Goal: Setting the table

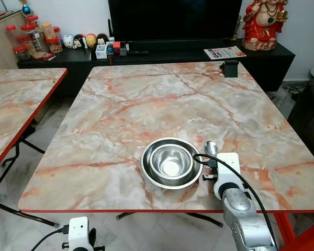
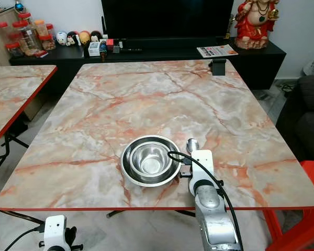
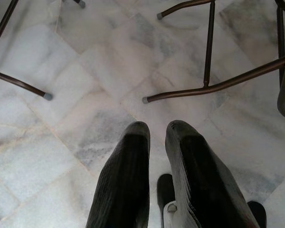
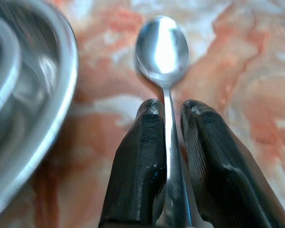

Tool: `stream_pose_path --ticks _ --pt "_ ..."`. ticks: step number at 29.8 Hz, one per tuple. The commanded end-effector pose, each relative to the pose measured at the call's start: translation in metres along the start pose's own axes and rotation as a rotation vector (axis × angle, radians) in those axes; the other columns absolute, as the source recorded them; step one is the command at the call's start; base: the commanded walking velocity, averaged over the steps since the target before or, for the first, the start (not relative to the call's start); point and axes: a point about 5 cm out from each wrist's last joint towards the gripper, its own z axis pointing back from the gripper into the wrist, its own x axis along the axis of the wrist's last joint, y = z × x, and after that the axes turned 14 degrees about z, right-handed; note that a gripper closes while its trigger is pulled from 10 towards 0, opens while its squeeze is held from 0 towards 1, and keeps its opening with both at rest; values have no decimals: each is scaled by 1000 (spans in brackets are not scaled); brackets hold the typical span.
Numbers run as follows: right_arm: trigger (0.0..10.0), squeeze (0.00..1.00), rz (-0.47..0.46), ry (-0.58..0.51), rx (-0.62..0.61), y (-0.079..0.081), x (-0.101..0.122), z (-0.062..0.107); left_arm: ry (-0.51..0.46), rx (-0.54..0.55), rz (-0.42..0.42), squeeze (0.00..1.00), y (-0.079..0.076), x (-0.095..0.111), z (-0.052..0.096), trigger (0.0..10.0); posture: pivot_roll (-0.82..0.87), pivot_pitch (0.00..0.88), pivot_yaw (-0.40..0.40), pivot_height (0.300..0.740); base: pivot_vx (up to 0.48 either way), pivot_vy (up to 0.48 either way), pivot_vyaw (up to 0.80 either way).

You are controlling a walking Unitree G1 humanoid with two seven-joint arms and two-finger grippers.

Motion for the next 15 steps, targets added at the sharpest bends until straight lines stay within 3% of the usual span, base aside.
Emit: stream_pose_path --ticks 1,10,14,15 --pt "10000 0 -11 -60 1 1 12 -1 0 7 -7 0 2 3 -1 10000 -68 0 40 740 0 0 0" --pt "10000 0 -56 -152 -18 -1 22 0 -1 5 -5 0 1 4 -2 10000 -65 0 38 740 0 0 0" --pt "10000 0 -66 -248 -141 -15 30 3 0 3 -7 0 1 3 -2 10000 -68 0 40 740 0 0 0" --pt "10000 0 -76 -288 -220 -25 31 5 0 3 -6 0 1 4 -2 10000 -68 0 41 740 0 0 0"
